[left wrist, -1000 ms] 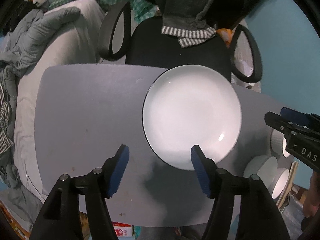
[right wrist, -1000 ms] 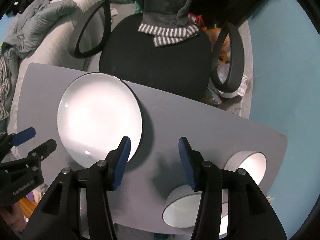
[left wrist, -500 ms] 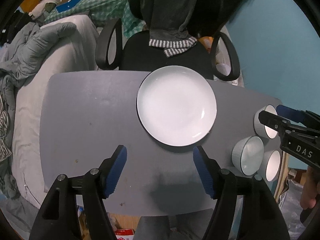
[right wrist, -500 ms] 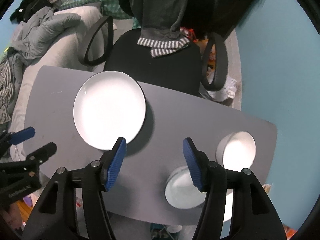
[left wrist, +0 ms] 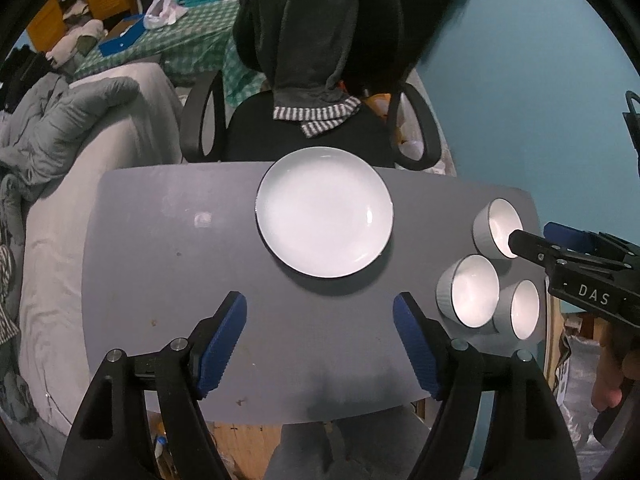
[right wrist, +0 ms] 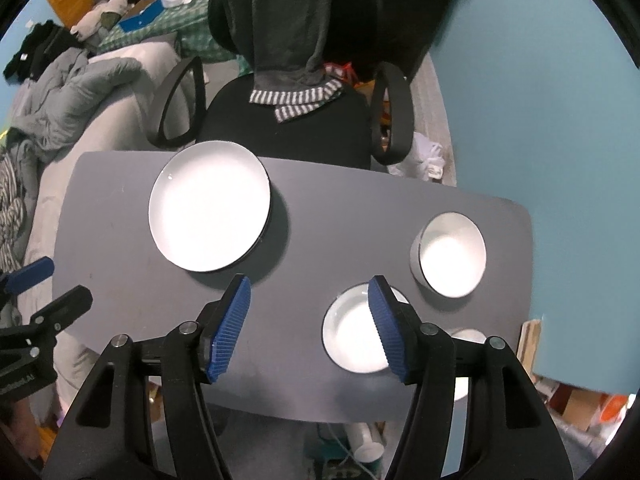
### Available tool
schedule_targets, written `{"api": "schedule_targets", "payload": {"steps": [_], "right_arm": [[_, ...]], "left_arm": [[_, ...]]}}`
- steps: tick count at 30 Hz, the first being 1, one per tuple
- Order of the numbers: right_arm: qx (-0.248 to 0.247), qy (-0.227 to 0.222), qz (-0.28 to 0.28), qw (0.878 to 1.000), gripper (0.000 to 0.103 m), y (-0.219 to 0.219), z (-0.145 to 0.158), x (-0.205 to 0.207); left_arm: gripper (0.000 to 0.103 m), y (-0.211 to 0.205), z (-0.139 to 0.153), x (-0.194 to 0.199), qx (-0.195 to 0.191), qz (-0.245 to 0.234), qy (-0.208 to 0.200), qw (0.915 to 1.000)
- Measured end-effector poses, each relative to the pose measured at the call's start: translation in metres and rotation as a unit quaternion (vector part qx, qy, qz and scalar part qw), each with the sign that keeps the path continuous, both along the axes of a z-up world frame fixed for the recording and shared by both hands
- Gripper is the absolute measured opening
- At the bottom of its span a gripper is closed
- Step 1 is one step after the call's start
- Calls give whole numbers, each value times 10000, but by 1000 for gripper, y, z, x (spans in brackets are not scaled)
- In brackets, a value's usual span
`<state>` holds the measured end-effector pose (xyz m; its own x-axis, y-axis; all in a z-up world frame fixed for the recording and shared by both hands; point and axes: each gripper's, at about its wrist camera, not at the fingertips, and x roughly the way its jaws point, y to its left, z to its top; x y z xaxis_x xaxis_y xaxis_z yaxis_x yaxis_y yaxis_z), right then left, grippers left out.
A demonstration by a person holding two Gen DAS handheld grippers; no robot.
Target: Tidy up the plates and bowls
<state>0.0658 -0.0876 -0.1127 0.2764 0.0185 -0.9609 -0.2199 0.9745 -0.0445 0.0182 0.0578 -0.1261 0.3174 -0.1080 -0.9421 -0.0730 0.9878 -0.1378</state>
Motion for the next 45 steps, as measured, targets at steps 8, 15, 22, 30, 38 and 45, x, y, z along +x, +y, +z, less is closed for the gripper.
{"api": "schedule_targets", "payload": {"steps": [8, 15, 22, 30, 38, 45], "right_arm": [[-107, -290, -261, 9992, 68, -8, 19, -21], [-65, -347, -474, 9982, 68, -18, 21, -31], [-68, -353, -667, 9971, 68, -32, 19, -35], [75, -283, -877, 9957, 68, -61, 4, -30], [346, -98, -971, 9946, 68, -102, -22, -18], [504, 89, -995, 9937, 68, -136, -54, -7]], "left_arm": [[79, -13, 5, -12, -153, -348, -23, 9993], [79, -25, 9, -17, -287, -529, -83, 9982], [79, -39, 9, -15, -402, -697, -158, 9966], [79, -66, -1, 0, -571, -796, -14, 9952], [79, -98, -22, 13, -478, -828, 242, 9951], [79, -118, -51, 21, -379, -685, 543, 9955]]}}
